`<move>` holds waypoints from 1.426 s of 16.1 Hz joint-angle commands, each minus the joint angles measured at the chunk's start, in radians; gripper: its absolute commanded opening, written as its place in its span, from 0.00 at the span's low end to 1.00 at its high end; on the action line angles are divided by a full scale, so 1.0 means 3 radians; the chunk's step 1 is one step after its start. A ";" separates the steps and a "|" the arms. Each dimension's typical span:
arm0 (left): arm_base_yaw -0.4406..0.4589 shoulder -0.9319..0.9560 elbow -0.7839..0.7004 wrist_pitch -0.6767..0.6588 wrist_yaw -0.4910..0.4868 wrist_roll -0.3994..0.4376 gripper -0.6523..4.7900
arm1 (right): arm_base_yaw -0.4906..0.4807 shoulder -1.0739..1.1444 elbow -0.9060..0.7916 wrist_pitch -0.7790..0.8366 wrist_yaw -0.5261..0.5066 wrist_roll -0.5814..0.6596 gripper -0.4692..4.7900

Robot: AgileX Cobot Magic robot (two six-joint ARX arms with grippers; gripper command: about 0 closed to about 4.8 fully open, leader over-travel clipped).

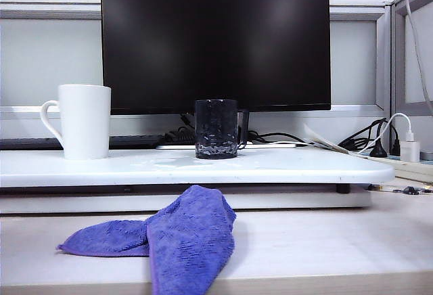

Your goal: Carefully pick up the black cup and pour some water from the black cup into the white cup.

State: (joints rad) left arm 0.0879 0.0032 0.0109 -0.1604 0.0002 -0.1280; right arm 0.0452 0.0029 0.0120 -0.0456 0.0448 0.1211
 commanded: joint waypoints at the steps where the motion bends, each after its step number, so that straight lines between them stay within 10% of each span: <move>1: -0.0001 0.0001 -0.0001 0.0013 0.0014 -0.0004 0.11 | 0.0004 -0.0001 -0.0011 -0.0014 -0.0066 -0.0156 0.09; 7: -0.0001 0.0001 0.0006 0.0089 0.0045 -0.0008 0.11 | 0.0004 -0.0001 0.0055 0.0004 -0.0071 -0.0154 0.09; 9: -0.0001 0.0001 0.0251 0.0249 0.0312 -0.0011 0.51 | 0.0004 -0.0001 0.0562 -0.0149 -0.0130 -0.0155 0.18; 11: -0.0001 0.0001 0.0553 0.0392 0.0310 -0.0039 0.86 | 0.0000 0.0019 0.1040 -0.0120 -0.0089 -0.0266 0.56; 19: -0.0003 0.1120 0.1404 0.1312 0.0930 -0.0225 0.86 | 0.0006 0.1425 0.2347 0.0590 -0.0413 -0.0519 0.93; 23: -0.0031 0.2009 0.1892 0.1361 0.1143 -0.0226 0.86 | 0.0013 0.2425 0.2960 0.0581 -0.0949 -0.0425 0.95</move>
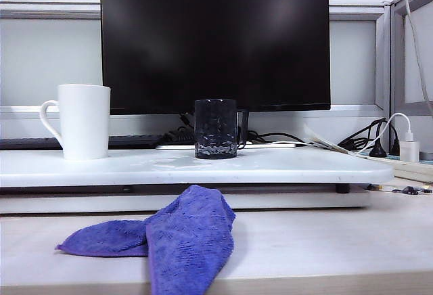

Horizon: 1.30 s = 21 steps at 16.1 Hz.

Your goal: Carefully pick up the black cup and pour some water from the black cup into the white cup.

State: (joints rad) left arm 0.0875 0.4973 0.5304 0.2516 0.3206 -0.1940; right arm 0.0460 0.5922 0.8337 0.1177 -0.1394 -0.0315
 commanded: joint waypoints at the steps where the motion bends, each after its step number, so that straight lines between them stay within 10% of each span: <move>1: -0.0041 0.0540 0.0198 0.0024 0.0069 -0.0023 0.86 | 0.0042 0.0725 0.0308 0.0083 -0.0426 0.0198 0.95; 3: -0.0228 0.0890 0.0202 0.0189 0.0079 -0.0249 0.86 | 0.0294 0.1386 0.0380 0.0230 -0.0542 0.0226 0.95; 9: -0.0781 0.1609 0.0201 0.0052 0.0003 0.0383 0.93 | 0.0582 0.2748 0.0393 0.0827 -0.0608 -0.0083 0.95; 21: -0.0793 0.2097 0.0209 0.0259 -0.0470 0.0586 0.97 | 0.0755 0.4453 0.1130 0.1530 -0.0862 -0.0079 0.94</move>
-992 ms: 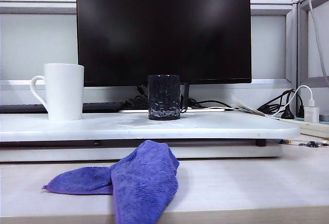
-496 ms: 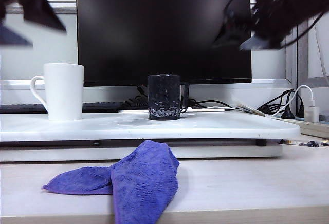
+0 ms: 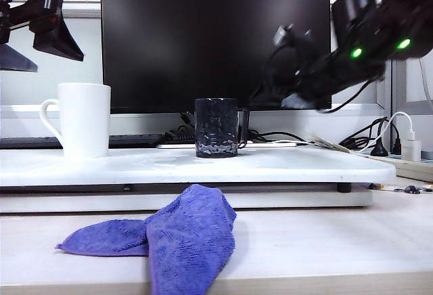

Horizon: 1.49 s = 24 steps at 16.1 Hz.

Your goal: Carefully pick up the black cup and pour some water from the black cup into the white cup.

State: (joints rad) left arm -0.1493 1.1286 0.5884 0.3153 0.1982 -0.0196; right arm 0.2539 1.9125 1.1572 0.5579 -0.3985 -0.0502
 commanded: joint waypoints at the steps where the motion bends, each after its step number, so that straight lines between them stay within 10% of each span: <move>1: -0.0004 -0.0006 0.0015 0.0050 -0.0069 0.0008 0.97 | 0.0064 0.0064 0.0050 0.0061 -0.0006 -0.0017 0.94; 10: -0.0004 -0.0005 0.0015 0.0004 -0.0075 0.0020 0.97 | 0.0141 0.0477 0.0047 0.0627 0.0015 -0.0010 0.89; 14: -0.0004 -0.0005 0.0013 -0.0137 -0.0074 0.0020 0.97 | 0.0177 0.0495 0.0047 0.0713 0.0013 -0.0010 0.28; 22: -0.0004 -0.0005 0.0013 -0.0338 -0.0074 0.0020 0.97 | 0.0225 0.0495 0.0047 0.0799 0.0013 -0.0008 0.28; 24: -0.0004 -0.0006 0.0013 -0.0403 -0.0074 0.0020 0.97 | 0.0226 0.0495 0.0047 0.0799 0.0013 -0.0006 0.08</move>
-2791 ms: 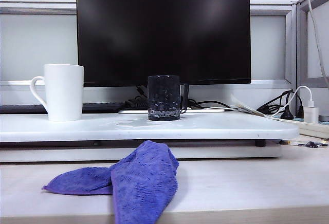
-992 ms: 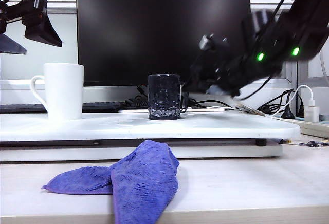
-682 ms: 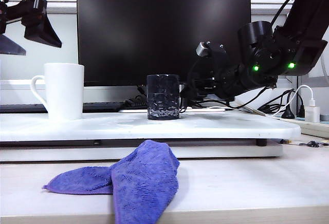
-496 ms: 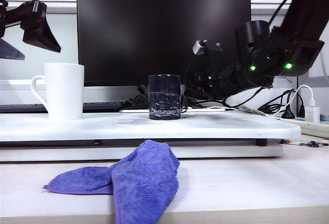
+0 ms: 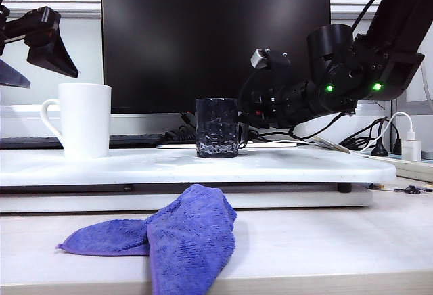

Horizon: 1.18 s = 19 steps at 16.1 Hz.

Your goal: Carefully pick up the black cup and pour some water from the black cup into the white cup.

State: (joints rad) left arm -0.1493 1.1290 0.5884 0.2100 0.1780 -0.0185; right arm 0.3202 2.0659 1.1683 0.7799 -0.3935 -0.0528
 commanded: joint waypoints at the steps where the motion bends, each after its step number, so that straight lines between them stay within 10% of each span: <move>1: -0.0004 -0.0008 0.0013 -0.0069 -0.0006 0.0015 0.97 | 0.0005 -0.0017 0.0010 0.0058 -0.0004 0.0004 0.08; 8: -0.0003 -0.0010 0.0015 0.0198 -0.0010 0.0039 0.97 | 0.0005 -0.0080 0.0010 0.0196 0.0024 0.0392 0.08; 19: -0.0003 -0.0369 0.0203 0.0468 0.0169 -0.0024 0.97 | 0.0309 -0.0835 0.0949 -0.1214 -0.0095 0.0721 0.08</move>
State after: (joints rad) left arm -0.1493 1.0428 0.6167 0.3286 0.2127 -0.0227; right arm 0.4061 1.8240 1.4063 0.4446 -0.4210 0.1482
